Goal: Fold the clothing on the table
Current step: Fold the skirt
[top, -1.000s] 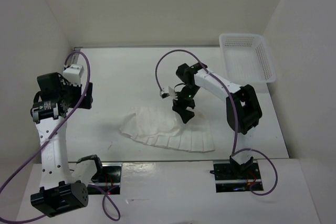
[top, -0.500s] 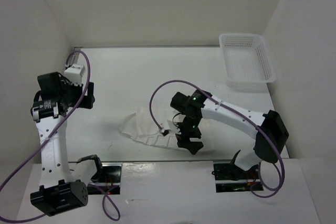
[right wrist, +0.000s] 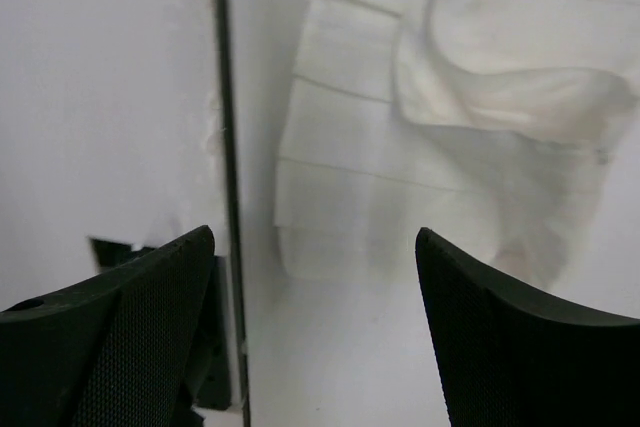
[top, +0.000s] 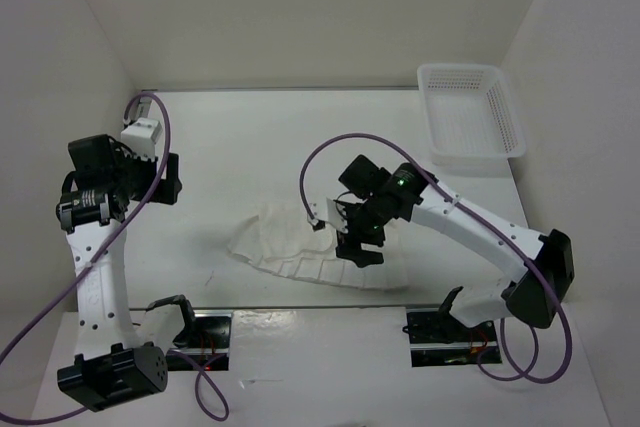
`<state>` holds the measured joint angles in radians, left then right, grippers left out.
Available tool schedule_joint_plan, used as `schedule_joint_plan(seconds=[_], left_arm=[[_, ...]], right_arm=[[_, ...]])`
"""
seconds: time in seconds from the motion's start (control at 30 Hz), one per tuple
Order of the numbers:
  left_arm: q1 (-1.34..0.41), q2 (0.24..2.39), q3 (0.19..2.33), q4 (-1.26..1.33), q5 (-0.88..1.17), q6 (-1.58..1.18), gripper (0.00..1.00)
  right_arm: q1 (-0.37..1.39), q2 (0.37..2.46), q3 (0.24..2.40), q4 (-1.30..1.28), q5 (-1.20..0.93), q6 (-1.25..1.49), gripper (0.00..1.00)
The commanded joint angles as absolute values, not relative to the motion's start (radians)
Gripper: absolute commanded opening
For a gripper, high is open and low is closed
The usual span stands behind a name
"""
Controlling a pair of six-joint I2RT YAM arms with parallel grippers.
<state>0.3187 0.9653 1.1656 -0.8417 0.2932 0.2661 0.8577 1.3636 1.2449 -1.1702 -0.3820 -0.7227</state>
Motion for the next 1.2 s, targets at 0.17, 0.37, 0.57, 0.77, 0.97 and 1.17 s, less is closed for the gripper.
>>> schedule_joint_plan(seconds=[0.17, 0.37, 0.57, 0.77, 0.97, 1.17], left_arm=[[0.325, 0.937, 1.160, -0.825, 0.282, 0.284, 1.00], [0.325, 0.928, 1.140, -0.825, 0.261, 0.284, 1.00], [0.325, 0.928, 1.140, -0.825, 0.236, 0.284, 1.00], [0.325, 0.937, 1.140, -0.825, 0.227, 0.284, 1.00], [0.325, 0.937, 1.131, -0.825, 0.227, 0.293, 1.00], [0.325, 0.937, 1.131, -0.825, 0.227, 0.293, 1.00]], right_arm=[[0.769, 1.362, 1.209, -0.818, -0.250, -0.759, 0.87], [0.658, 1.462, 1.227, -0.753, -0.308, -0.850, 0.87], [0.626, 1.564, 1.276, -0.753, -0.354, -0.902, 0.87], [0.607, 1.657, 1.338, -0.796, -0.396, -0.936, 0.87], [0.607, 1.736, 1.416, -0.946, -0.452, -1.005, 0.87], [0.607, 1.864, 1.525, -1.192, -0.472, -1.094, 0.87]])
